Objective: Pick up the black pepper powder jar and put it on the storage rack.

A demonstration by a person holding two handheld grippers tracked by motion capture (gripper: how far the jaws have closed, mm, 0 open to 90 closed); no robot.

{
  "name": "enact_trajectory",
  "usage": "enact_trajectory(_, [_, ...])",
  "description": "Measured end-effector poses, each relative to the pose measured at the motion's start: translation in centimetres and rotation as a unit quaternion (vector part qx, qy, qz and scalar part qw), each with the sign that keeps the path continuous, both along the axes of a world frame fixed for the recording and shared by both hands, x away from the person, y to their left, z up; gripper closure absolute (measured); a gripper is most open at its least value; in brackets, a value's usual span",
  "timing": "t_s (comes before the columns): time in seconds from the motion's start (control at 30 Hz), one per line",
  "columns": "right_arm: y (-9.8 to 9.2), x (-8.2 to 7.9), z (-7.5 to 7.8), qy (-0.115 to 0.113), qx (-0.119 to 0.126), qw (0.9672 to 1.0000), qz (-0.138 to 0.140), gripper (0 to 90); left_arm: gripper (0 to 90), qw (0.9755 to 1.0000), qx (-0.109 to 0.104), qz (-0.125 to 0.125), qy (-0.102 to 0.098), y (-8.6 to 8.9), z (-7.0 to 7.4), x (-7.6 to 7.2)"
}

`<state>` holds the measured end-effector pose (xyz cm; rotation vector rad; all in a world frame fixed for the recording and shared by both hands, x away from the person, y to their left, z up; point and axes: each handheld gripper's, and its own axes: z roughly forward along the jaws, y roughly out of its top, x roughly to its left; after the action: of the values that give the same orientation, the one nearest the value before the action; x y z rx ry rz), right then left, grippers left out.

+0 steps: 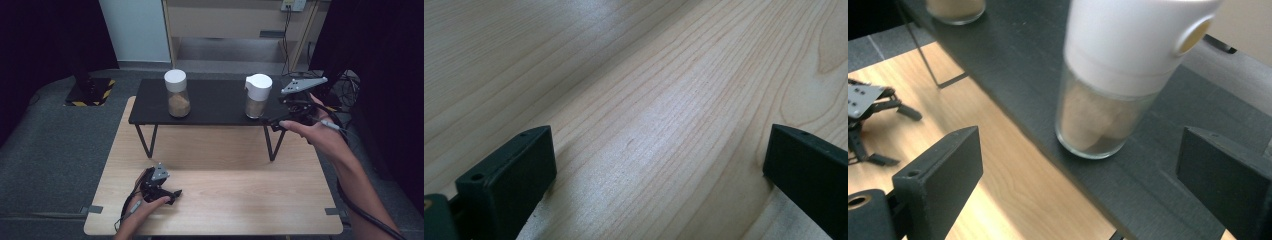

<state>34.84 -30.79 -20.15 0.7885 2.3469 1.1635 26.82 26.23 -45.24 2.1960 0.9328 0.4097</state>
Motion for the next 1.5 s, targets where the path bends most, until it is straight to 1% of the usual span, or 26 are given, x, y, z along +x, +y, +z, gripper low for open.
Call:
enact_trajectory(0.17, [0.5, -1.0, 0.0, 0.007, -0.018, 0.9998, 0.007, 5.9, 0.0, 1.0, 0.0, 0.0, 0.0, 0.0, 0.0, 0.0])
enact_trajectory(0.3, [0.9, -1.8, -0.4, 0.012, -0.034, 0.9992, 0.019, 6.1, 0.0, 1.0, 0.0, 0.0, 0.0, 0.0, 0.0, 0.0])
enact_trajectory(0.6, [2.4, -2.6, -1.9, 0.039, -0.068, 0.9964, 0.033, 6.5, 0.0, 1.0, 0.0, 0.0, 0.0, 0.0, 0.0, 0.0])
enact_trajectory(0.67, [3.0, -2.8, -2.4, 0.044, -0.077, 0.9953, 0.039, 6.7, 0.0, 1.0, 0.0, 0.0, 0.0, 0.0, 0.0, 0.0])
enact_trajectory(0.77, [3.3, -2.8, -3.0, 0.048, -0.085, 0.9943, 0.042, 6.8, 0.0, 1.0, 0.0, 0.0, 0.0, 0.0, 0.0, 0.0])
enact_trajectory(1.1, [4.0, -2.3, -5.5, 0.073, -0.098, 0.9914, 0.046, 6.8, 0.0, 1.0, 0.0, 0.0, 0.0, 0.0, 0.0, 0.0])
enact_trajectory(1.5, [4.3, -1.9, -7.8, 0.084, -0.1, 0.9904, 0.044, 6.9, 0.0, 1.0, 0.0, 0.0, 0.0, 0.0, 0.0, 0.0])
